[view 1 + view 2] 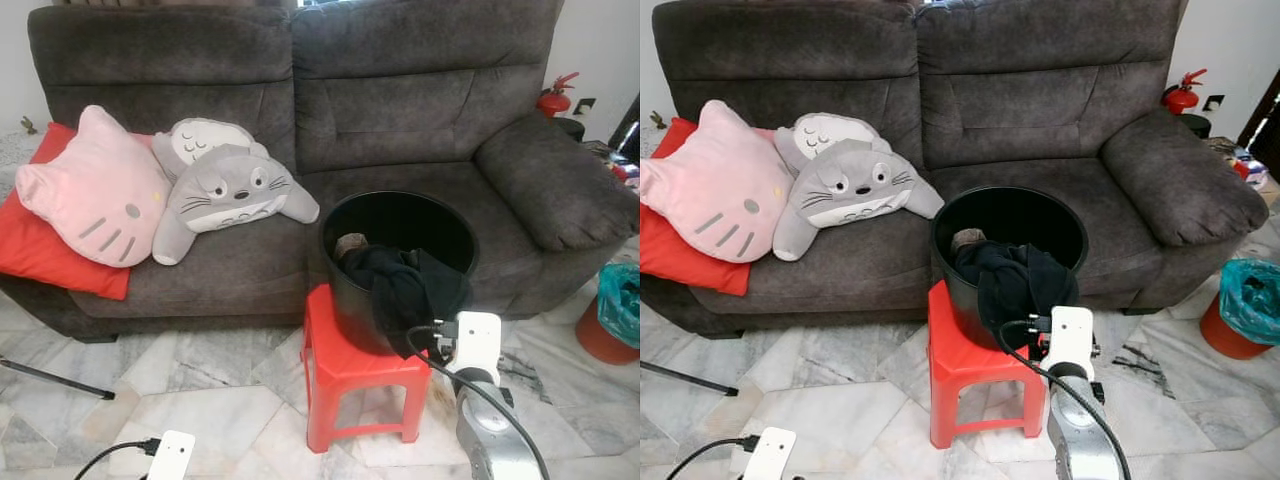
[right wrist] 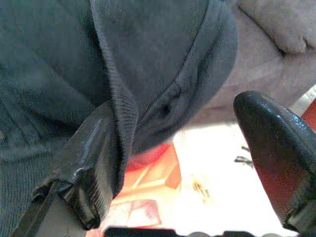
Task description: Hang hanger
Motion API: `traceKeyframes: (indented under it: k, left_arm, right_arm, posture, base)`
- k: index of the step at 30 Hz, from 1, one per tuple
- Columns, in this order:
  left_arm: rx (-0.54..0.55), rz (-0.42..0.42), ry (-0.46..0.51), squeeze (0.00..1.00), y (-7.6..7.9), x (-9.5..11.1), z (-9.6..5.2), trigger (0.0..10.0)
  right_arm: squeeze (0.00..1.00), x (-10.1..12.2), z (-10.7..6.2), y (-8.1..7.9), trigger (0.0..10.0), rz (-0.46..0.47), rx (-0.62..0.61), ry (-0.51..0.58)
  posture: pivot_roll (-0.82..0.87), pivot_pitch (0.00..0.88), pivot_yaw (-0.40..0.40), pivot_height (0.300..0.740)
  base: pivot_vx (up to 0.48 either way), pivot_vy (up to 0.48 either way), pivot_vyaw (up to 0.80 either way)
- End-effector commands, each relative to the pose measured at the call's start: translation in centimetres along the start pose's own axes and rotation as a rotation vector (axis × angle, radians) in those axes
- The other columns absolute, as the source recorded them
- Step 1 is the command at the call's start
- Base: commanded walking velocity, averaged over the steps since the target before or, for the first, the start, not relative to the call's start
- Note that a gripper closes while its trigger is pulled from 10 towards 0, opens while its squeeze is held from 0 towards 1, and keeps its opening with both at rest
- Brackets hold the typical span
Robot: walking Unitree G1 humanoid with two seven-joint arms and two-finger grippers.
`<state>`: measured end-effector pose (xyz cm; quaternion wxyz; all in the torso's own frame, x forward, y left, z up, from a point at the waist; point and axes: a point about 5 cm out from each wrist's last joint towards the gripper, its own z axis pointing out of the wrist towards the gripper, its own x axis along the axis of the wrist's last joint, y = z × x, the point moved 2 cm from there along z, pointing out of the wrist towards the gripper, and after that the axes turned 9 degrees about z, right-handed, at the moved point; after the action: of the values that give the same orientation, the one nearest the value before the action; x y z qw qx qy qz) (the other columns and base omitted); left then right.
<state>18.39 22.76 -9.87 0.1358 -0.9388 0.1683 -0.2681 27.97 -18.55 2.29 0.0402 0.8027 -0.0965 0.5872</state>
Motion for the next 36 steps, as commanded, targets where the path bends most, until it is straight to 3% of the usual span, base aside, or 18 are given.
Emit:
traceKeyframes:
  k: [1, 6, 13, 15, 25, 36]
  left_arm:
    - [0.009, 0.011, -0.018, 0.00, -0.3, -0.6, -0.1, 10.0]
    - [0.009, 0.015, -0.017, 0.00, -0.4, -0.6, -0.1, 10.0]
    - [0.012, 0.013, -0.012, 0.00, -0.4, -0.4, 0.0, 10.0]
    - [0.012, 0.014, -0.014, 0.00, -0.4, -0.4, 0.0, 10.0]
    - [0.015, 0.013, -0.014, 0.00, -0.5, -0.4, 0.0, 10.0]
    - [0.015, 0.015, -0.008, 0.00, -0.5, -0.2, 0.0, 10.0]
  right_arm:
    - [0.00, -0.3, -0.1, 0.0, 10.0, -0.001, -0.003, -0.002]
    - [0.00, 0.0, -0.1, -1.1, 10.0, -0.022, 0.059, 0.039]
    - [0.00, -0.2, 0.2, -0.9, 10.0, -0.028, 0.031, 0.047]
    - [0.00, 0.1, 0.3, -0.8, 10.0, -0.082, 0.028, 0.069]
    - [0.00, 0.7, 0.8, 0.0, 10.0, -0.066, -0.027, 0.108]
    - [0.00, 0.7, 1.1, -0.6, 10.0, -0.042, 0.013, 0.101]
  posture:
    - [-0.13, 0.000, 0.035, 0.740]
    - [-0.13, 0.000, 0.035, 0.740]
    - [-0.13, 0.000, 0.037, 0.740]
    - [-0.13, 0.000, 0.037, 0.740]
    - [-0.13, 0.000, 0.037, 0.740]
    - [-0.13, 0.000, 0.039, 0.740]
  base:
    - [0.000, 0.000, 0.00]
    - [0.000, 0.000, 0.00]
    - [0.000, 0.000, 0.00]
    - [0.000, 0.000, 0.00]
    - [0.000, 0.000, 0.00]
    - [0.000, 0.000, 0.00]
